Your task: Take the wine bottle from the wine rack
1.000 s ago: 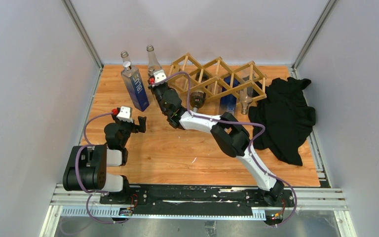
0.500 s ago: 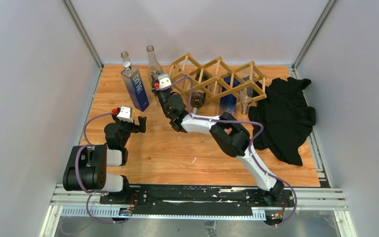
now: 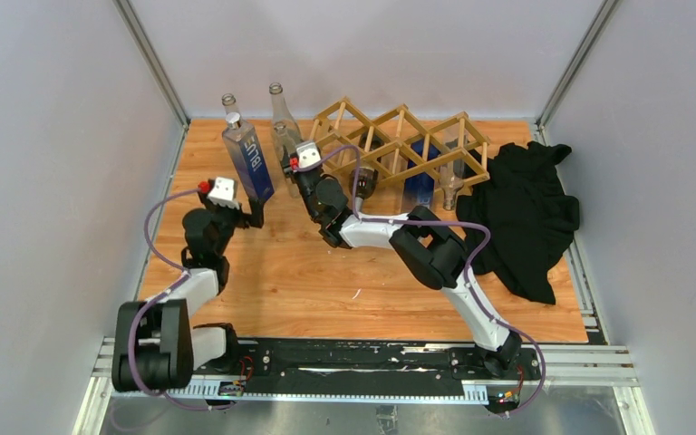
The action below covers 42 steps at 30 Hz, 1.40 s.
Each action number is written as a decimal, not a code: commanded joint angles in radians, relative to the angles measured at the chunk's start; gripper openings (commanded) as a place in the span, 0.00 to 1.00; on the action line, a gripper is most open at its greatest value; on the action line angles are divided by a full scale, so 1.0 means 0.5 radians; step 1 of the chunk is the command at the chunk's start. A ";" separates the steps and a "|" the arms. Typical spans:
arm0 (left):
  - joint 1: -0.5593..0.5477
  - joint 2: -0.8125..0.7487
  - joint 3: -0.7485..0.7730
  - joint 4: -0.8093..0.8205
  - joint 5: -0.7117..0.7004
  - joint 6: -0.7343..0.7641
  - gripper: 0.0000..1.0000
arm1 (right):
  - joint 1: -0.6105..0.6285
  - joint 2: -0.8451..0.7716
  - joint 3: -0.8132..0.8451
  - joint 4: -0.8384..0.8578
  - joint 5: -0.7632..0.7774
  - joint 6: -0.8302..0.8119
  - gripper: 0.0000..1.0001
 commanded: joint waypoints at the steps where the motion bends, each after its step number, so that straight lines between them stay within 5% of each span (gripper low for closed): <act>1: 0.018 -0.278 0.349 -0.645 0.004 0.112 1.00 | 0.015 -0.092 -0.046 0.022 0.012 -0.027 0.51; 14: 0.041 -0.620 1.062 -2.236 0.267 0.360 1.00 | 0.064 -0.400 -0.241 -0.120 0.004 -0.063 0.56; 17: 0.056 -0.592 1.380 -2.573 0.312 0.374 1.00 | 0.098 -0.546 -0.278 -0.341 -0.011 -0.063 0.66; 20: 0.066 -0.547 1.676 -2.901 0.330 0.378 1.00 | 0.128 -0.774 -0.329 -0.728 0.032 0.017 0.77; 30: 0.074 -0.317 2.314 -3.619 0.349 0.525 1.00 | 0.025 -1.580 -0.156 -2.999 0.298 0.886 0.96; 36: 0.076 -0.342 2.403 -3.719 0.373 0.559 1.00 | -0.484 -2.111 -0.371 -3.702 -0.197 1.470 0.97; 42: 0.076 -0.340 2.457 -3.812 0.435 0.612 1.00 | -0.922 -2.394 -0.632 -3.995 -0.330 1.576 0.98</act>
